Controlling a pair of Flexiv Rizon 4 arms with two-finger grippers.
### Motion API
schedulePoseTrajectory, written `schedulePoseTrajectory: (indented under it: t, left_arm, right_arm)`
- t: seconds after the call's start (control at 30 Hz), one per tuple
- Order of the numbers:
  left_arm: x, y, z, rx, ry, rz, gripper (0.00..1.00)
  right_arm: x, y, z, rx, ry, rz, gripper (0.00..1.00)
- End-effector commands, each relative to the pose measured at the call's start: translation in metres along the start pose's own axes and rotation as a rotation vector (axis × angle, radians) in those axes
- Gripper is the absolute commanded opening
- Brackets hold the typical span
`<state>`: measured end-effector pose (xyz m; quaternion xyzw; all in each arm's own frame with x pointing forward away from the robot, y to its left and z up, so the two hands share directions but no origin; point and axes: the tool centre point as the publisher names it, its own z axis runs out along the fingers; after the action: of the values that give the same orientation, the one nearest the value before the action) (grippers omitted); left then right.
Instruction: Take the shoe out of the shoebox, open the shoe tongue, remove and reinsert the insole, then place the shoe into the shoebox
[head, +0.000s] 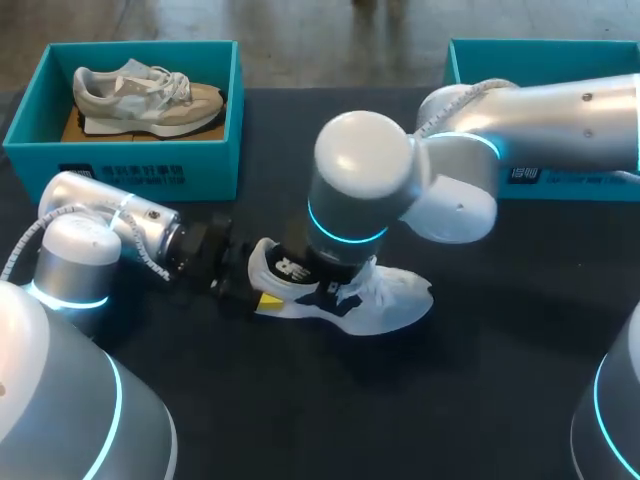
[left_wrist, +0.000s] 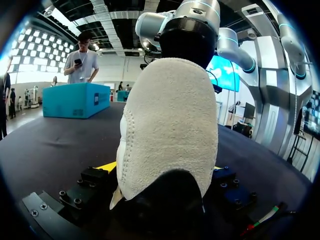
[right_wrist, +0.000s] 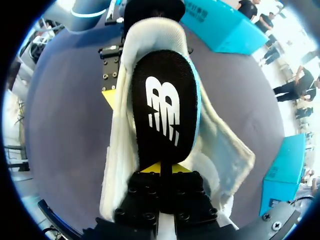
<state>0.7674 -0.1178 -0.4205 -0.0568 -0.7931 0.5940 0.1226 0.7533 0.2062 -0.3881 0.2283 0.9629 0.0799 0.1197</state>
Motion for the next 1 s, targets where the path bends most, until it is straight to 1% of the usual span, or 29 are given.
schedulePoseTrajectory:
  t: [0.03,0.17,0.37,0.5,1.0]
  left_arm:
    - [-0.003,0.002,-0.001,-0.005,-0.003,-0.002,0.0]
    - [-0.003,0.002,-0.001,-0.005,-0.003,-0.002,0.0]
    - [-0.003,0.002,-0.001,-0.005,-0.003,-0.002,0.0]
    - [-0.003,0.002,-0.001,-0.005,-0.003,-0.002,0.0]
    - [-0.003,0.002,-0.001,-0.005,-0.003,-0.002,0.0]
  right_arm:
    - [-0.004,-0.008,-0.033,-0.059,-0.033,-0.005,0.0]
    - [-0.006,-0.004,-0.038,-0.097,-0.041,-0.006,0.0]
    - [-0.006,-0.001,-0.041,-0.124,-0.042,-0.001,0.0]
    - [-0.007,0.001,-0.044,-0.167,-0.05,0.009,0.0]
    - [-0.003,0.017,-0.037,-0.191,-0.008,-0.068,0.0]
